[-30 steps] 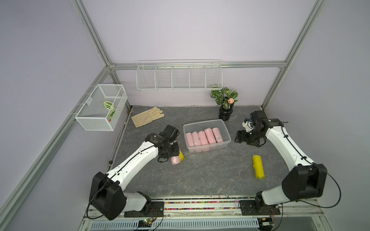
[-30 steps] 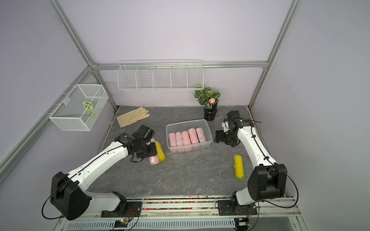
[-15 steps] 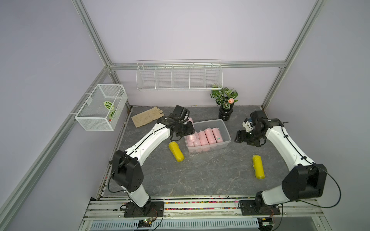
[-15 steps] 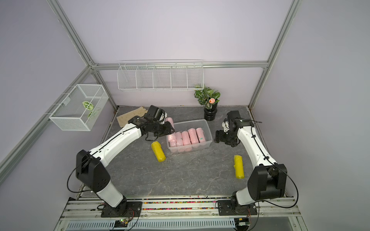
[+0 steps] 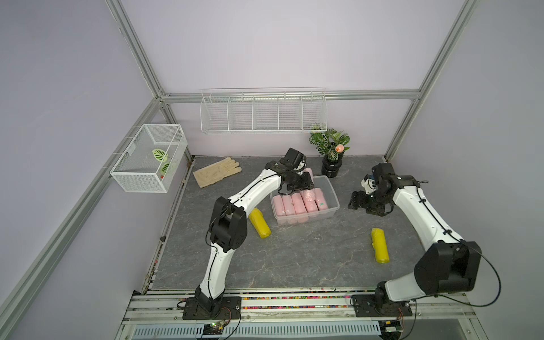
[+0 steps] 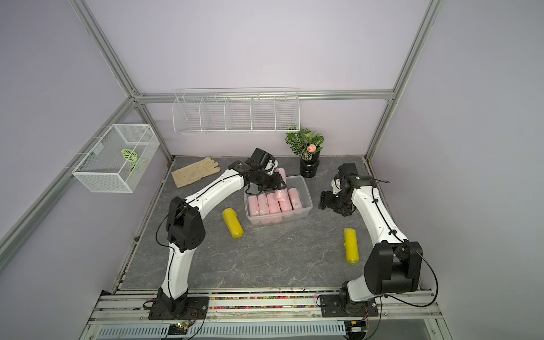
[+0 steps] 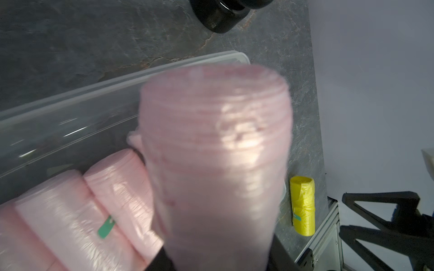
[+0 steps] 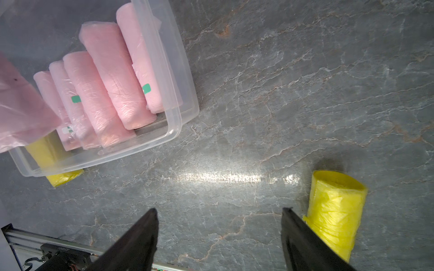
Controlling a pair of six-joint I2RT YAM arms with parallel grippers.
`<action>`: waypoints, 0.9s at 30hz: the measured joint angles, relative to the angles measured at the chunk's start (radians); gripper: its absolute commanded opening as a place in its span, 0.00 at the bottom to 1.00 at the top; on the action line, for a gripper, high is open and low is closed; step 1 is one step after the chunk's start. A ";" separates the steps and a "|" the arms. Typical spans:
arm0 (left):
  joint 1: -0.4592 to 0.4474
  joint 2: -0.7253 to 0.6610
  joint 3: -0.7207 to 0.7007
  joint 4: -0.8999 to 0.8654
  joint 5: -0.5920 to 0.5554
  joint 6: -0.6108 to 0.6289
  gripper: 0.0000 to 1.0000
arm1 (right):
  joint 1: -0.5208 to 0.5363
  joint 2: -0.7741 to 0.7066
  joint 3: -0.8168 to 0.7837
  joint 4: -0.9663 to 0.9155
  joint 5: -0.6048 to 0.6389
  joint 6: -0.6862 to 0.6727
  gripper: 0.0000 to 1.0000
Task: Put the roll of trash bags into the storage box
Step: Place the roll of trash bags in the storage box.
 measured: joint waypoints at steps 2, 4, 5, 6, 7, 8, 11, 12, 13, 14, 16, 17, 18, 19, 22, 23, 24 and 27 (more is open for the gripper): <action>-0.010 0.038 0.042 -0.003 0.015 -0.002 0.42 | -0.010 -0.003 -0.002 0.003 0.000 0.000 0.83; -0.016 0.061 0.064 -0.003 0.025 -0.003 0.42 | -0.018 -0.009 -0.005 0.005 -0.001 0.000 0.84; -0.017 0.069 0.071 -0.002 0.032 -0.005 0.42 | -0.021 -0.014 -0.008 0.006 -0.002 0.000 0.83; -0.018 0.076 0.076 -0.002 0.040 -0.006 0.42 | -0.024 -0.018 -0.011 0.006 -0.003 0.000 0.84; -0.018 0.085 0.082 0.000 0.047 -0.010 0.42 | -0.026 -0.022 -0.013 0.005 -0.003 0.000 0.84; -0.019 0.095 0.090 0.001 0.053 -0.012 0.42 | -0.029 -0.026 -0.016 0.006 -0.003 0.000 0.84; -0.022 0.126 0.123 0.002 0.068 -0.021 0.42 | -0.034 -0.032 -0.021 0.006 -0.006 0.000 0.83; -0.023 0.137 0.135 0.001 0.070 -0.022 0.43 | -0.036 -0.034 -0.024 0.008 -0.007 0.000 0.83; -0.025 0.149 0.151 0.000 0.073 -0.024 0.43 | -0.037 -0.035 -0.026 0.009 -0.007 0.000 0.84; -0.027 0.163 0.174 -0.001 0.075 -0.024 0.43 | -0.039 -0.037 -0.028 0.010 -0.007 0.000 0.83; -0.033 0.192 0.220 0.000 0.078 -0.025 0.44 | -0.040 -0.038 -0.031 0.010 -0.008 0.000 0.84; -0.036 0.207 0.244 -0.001 0.082 -0.026 0.43 | -0.040 -0.039 -0.031 0.010 -0.008 0.000 0.84; -0.039 0.220 0.263 -0.002 0.087 -0.029 0.44 | -0.040 -0.040 -0.032 0.010 -0.008 0.000 0.83; -0.042 0.235 0.284 -0.003 0.093 -0.032 0.44 | -0.040 -0.042 -0.032 0.010 -0.009 0.000 0.83; -0.049 0.266 0.315 0.000 0.107 -0.048 0.44 | -0.043 -0.048 -0.035 0.011 -0.011 0.000 0.84; -0.050 0.274 0.317 0.000 0.115 -0.056 0.44 | -0.045 -0.048 -0.036 0.011 -0.011 0.000 0.83; -0.051 0.280 0.317 0.000 0.119 -0.064 0.44 | -0.045 -0.049 -0.037 0.013 -0.011 0.000 0.84; -0.053 0.296 0.317 0.004 0.133 -0.091 0.45 | -0.046 -0.049 -0.043 0.013 -0.011 0.000 0.83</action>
